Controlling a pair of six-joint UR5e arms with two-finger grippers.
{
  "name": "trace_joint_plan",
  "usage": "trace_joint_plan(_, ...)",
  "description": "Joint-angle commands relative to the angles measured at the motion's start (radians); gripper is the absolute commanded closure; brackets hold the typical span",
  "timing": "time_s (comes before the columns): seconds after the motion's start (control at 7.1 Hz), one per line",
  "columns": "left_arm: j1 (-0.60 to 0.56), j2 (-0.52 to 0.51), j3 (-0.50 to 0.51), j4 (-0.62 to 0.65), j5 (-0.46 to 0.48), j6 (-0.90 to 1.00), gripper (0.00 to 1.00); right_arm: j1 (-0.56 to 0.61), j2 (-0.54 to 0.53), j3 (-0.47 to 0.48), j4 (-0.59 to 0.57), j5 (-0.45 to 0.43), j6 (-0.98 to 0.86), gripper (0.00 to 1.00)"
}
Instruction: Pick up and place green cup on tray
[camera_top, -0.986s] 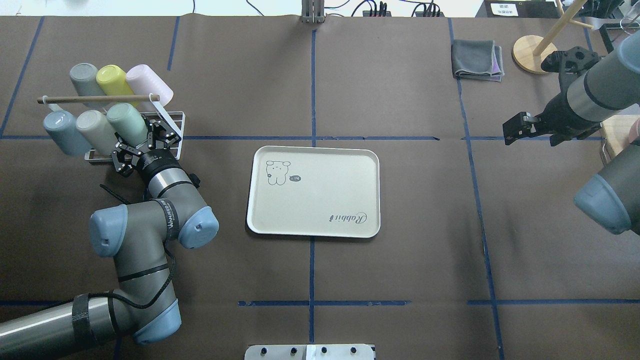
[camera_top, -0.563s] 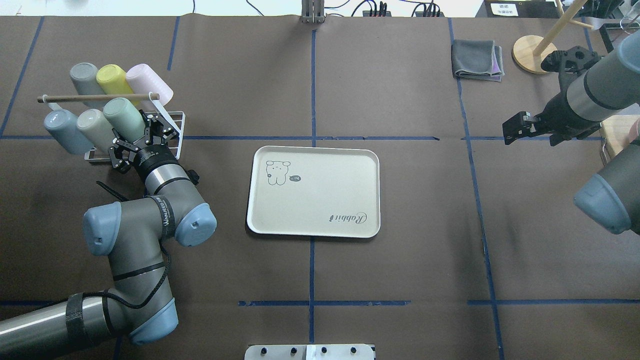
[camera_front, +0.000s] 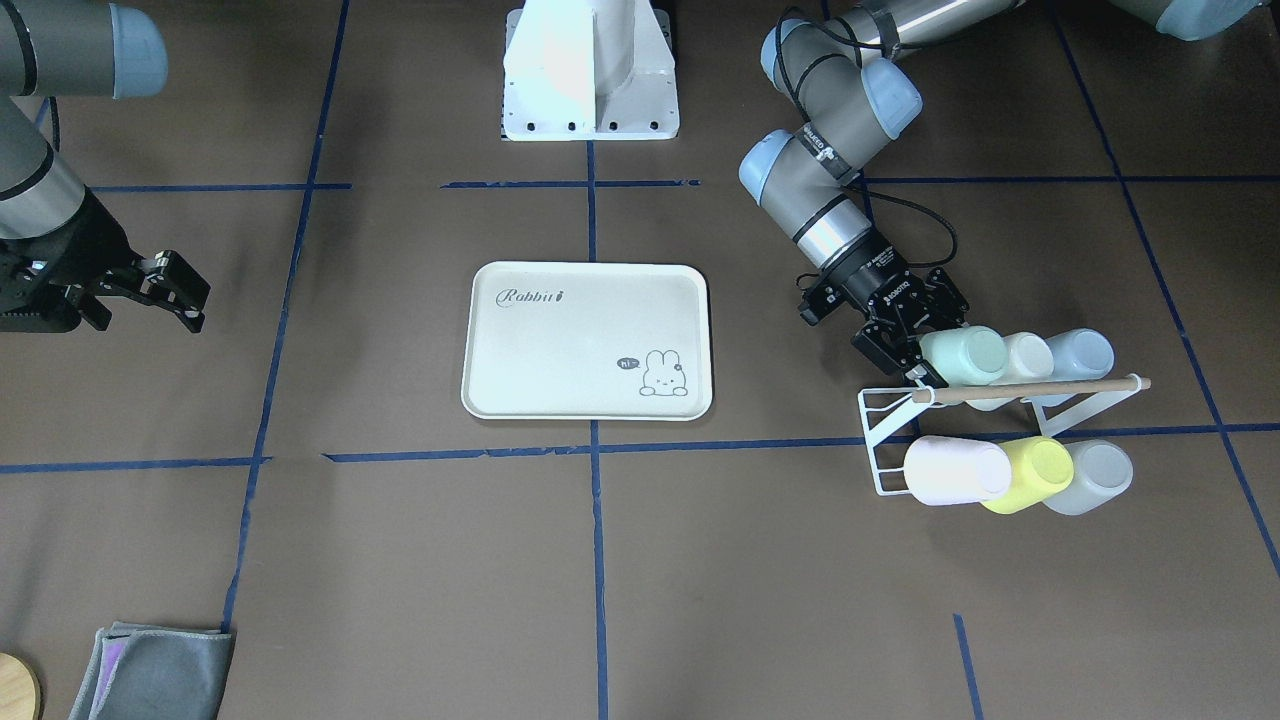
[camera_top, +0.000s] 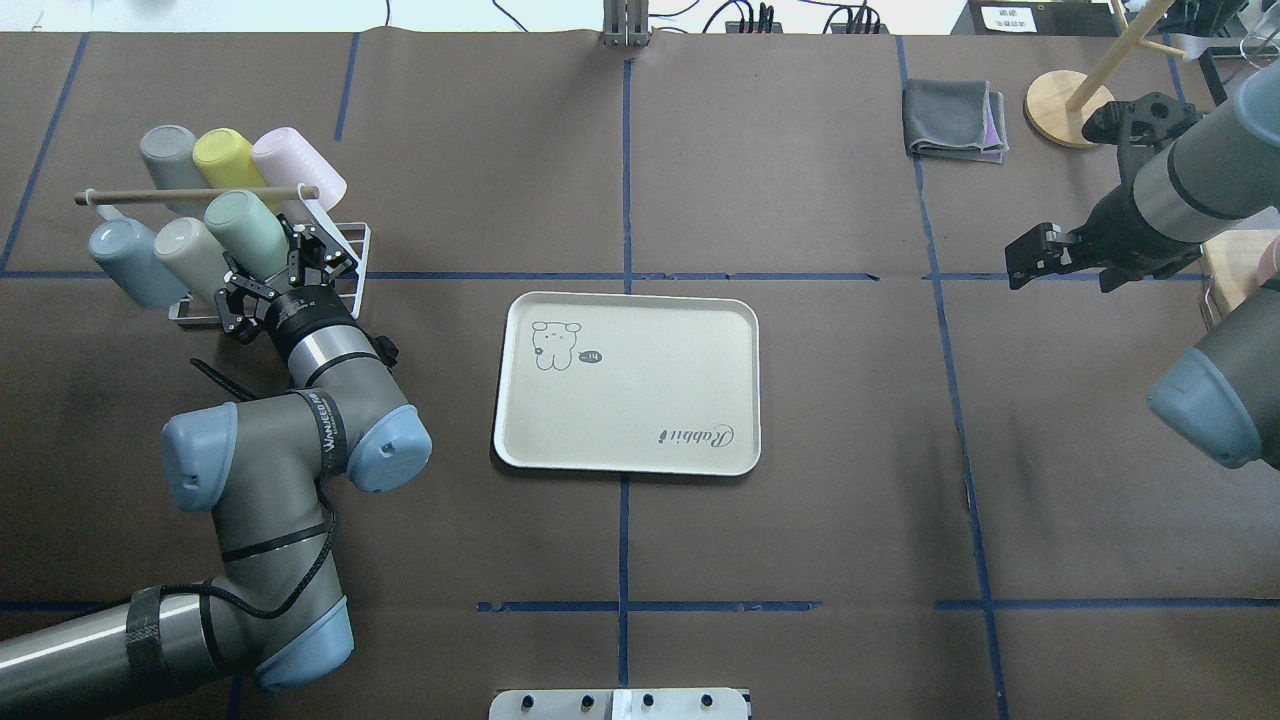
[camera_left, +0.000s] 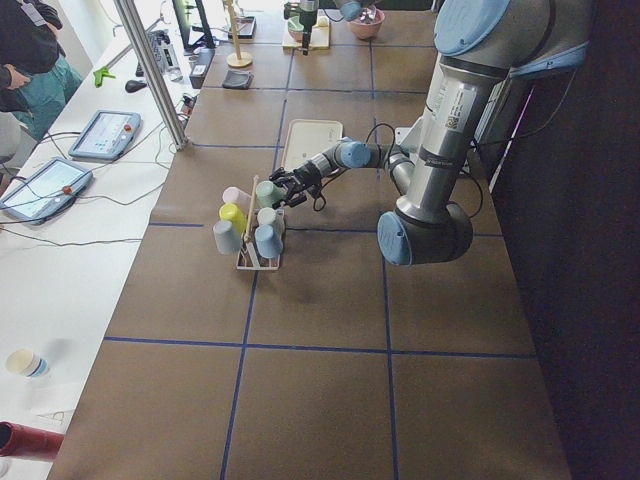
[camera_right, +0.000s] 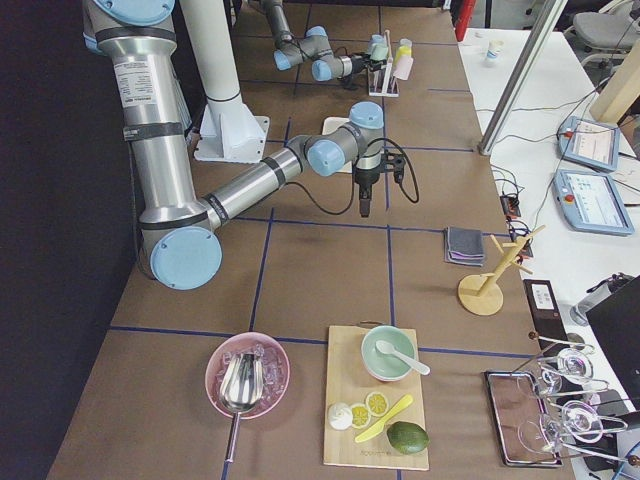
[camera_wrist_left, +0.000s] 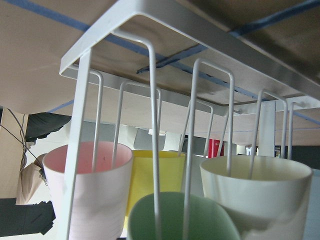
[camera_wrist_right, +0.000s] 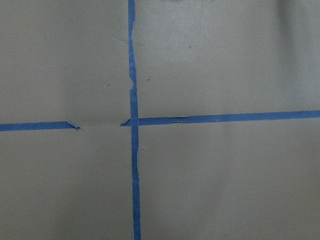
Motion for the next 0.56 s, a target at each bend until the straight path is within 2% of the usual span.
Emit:
trace_joint_plan(0.0, 0.0, 0.0, -0.028, 0.025, 0.016, -0.002, 0.48, 0.0, 0.0, 0.0, 0.001, 0.0, 0.0, 0.0)
trace_joint_plan(0.42, 0.0, 0.024, -0.071, 0.042, 0.017, 0.0, 0.46, 0.0, 0.0, -0.002, 0.0, 0.0, 0.001, 0.0)
